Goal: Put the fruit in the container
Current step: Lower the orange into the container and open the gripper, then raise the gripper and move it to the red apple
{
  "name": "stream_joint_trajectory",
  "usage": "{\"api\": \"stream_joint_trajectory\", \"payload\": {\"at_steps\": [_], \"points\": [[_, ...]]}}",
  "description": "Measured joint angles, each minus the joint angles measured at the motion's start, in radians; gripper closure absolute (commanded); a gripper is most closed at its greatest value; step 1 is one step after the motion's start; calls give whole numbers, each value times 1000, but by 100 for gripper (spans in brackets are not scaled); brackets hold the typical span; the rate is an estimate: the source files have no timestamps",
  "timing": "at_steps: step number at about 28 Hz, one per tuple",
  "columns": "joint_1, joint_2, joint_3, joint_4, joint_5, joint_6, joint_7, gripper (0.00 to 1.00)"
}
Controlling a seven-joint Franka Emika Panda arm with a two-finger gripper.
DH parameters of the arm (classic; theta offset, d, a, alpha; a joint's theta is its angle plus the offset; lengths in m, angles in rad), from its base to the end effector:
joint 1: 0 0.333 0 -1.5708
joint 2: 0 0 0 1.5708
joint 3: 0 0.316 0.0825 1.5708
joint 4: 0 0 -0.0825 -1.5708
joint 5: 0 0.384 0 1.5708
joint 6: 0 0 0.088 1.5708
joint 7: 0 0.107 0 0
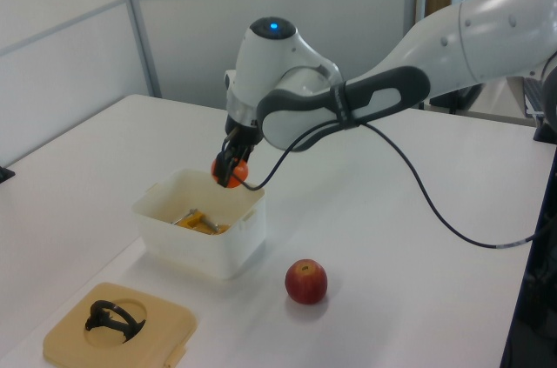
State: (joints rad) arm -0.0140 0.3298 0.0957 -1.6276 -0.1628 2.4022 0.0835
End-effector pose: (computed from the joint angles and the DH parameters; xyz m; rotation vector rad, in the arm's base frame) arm 0.6909 0.0473 0.4791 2.9928 0.1220 0.6909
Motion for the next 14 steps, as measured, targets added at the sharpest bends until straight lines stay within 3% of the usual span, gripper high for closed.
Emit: {"api": "stream_joint_trajectory", "payload": {"at_steps": [1,2,9,14], "points": [[4,10,0,0,0,22,4,26],[7,19,0,0,0,39,9,0],[16,54,0,1,-14,70,96,0],[22,31,1,16,-14,-71,186,0]]}}
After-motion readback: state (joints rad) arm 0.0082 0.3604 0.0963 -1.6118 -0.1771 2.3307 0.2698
